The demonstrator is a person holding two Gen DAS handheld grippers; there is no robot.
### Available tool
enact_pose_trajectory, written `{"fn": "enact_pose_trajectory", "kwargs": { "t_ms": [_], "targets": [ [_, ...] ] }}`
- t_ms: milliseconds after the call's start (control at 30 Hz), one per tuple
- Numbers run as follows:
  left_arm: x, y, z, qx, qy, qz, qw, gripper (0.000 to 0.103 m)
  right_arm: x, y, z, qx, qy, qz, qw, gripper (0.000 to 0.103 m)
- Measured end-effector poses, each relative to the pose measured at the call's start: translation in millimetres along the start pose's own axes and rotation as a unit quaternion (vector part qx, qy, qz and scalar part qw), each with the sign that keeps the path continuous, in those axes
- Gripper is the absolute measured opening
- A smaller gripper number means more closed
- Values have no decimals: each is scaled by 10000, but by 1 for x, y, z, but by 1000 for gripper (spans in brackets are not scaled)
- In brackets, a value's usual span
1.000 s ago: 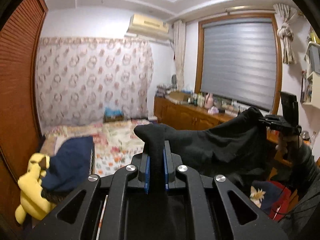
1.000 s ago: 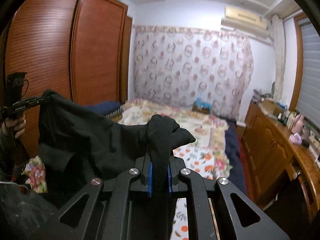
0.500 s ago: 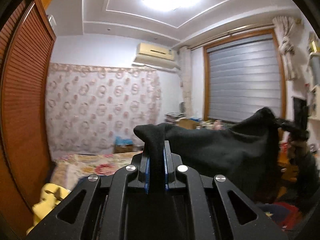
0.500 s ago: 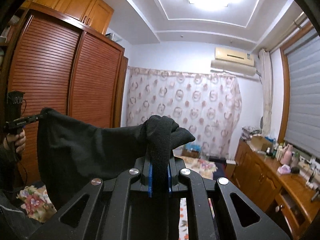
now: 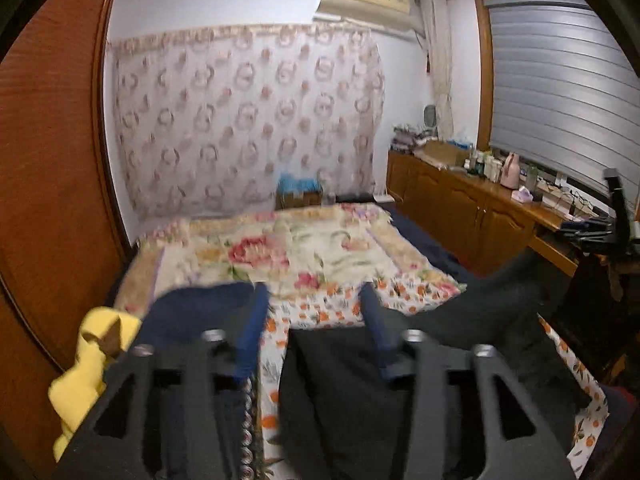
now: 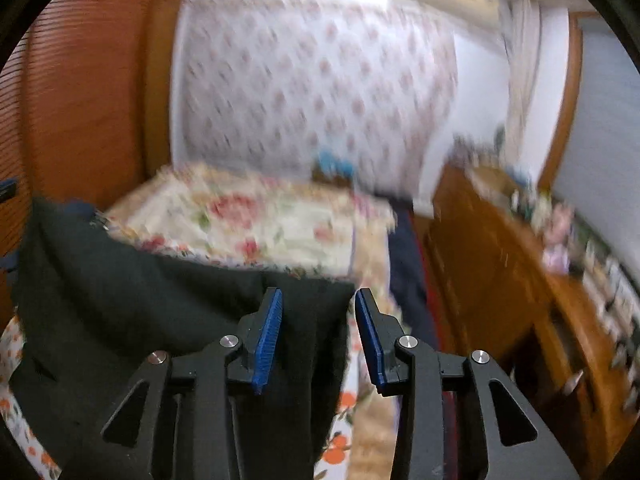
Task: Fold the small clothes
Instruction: 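Lower the lifted shirt onto the bed and open both grippers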
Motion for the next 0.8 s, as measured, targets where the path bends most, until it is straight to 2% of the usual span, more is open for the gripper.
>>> {"fn": "enact_pose_trajectory", "kwargs": {
  "t_ms": [67, 233, 333, 367, 433, 467, 567, 600, 800],
  "targets": [
    [-18, 4, -4, -157, -18, 183, 9997, 81, -17, 12, 3, 121, 84, 81, 9999, 44],
    [-52, 0, -19, -234, 99, 482, 9985, 81, -38, 16, 4, 315, -24, 138, 9994, 44],
    [-72, -6, -31, -328, 96, 654, 9973, 81, -51, 12, -12, 496, -80, 216, 9985, 44],
    [-78, -9, -35, -355, 91, 694, 9969, 81, -46, 11, -29, 548, -50, 248, 9982, 44],
    [-94, -11, -41, -445, 83, 802, 9958, 81, -51, -7, -41, 673, 27, 315, 9972, 44],
    [-106, -11, -45, -521, 58, 917, 9944, 81, -53, -2, -40, 703, 50, 379, 9968, 44],
    [-133, -8, -53, -624, 51, 1205, 9907, 81, -82, -15, -47, 771, 182, 585, 9951, 44],
    [-141, -7, -55, -639, 73, 1291, 9895, 85, -91, -17, -49, 793, 215, 657, 9945, 44],
    [-175, 6, -61, -610, 88, 1720, 9832, 88, -126, -31, -62, 918, 382, 921, 9908, 44]
  ]
}}
Point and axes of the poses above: each gripper's, at about its wrist camera, not at the fingertips, and y roughly the way its jaws point, z to its left, x to its top, the point moved 7 cm from there along y, roughly the way its jaws point, and after that the axes turned 2 degrees about z, right-handed, at the moved point
